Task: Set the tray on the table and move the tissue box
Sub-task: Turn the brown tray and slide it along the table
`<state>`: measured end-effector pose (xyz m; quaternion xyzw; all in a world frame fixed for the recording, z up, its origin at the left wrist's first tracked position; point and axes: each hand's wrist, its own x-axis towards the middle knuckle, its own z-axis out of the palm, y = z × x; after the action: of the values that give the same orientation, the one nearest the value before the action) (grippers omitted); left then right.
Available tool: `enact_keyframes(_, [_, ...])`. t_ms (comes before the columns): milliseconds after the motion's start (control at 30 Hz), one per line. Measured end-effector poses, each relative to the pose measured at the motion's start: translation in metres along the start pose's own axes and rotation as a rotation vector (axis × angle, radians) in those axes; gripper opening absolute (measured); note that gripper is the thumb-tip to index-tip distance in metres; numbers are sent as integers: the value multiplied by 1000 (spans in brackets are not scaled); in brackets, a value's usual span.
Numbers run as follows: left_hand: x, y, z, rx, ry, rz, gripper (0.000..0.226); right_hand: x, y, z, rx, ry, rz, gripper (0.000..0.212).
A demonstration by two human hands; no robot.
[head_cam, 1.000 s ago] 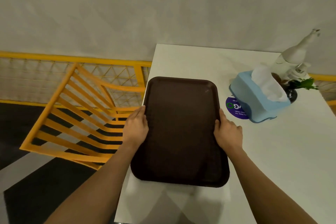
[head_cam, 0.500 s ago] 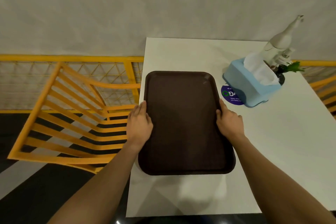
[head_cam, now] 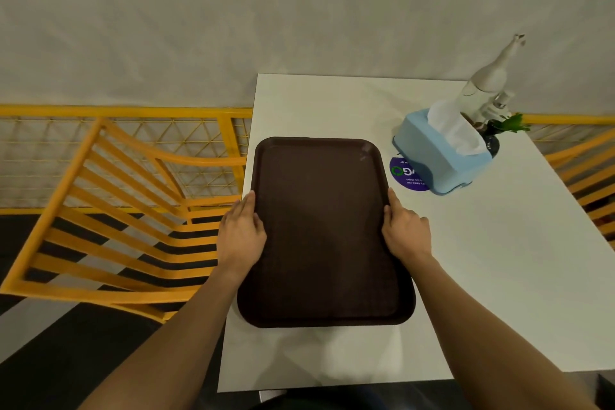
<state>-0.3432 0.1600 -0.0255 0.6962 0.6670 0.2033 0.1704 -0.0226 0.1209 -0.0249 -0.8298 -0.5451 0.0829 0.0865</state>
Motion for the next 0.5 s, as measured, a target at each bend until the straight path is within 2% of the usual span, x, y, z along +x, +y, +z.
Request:
enact_keyframes(267, [-5,1,-4,-10,-26,-25,54,0,-3,-1,-63,-29,-4,53])
enact_keyframes(500, [-1,-1,-15,-145,-62,-29,56,-3,-2,-20,68,-94,-40,59])
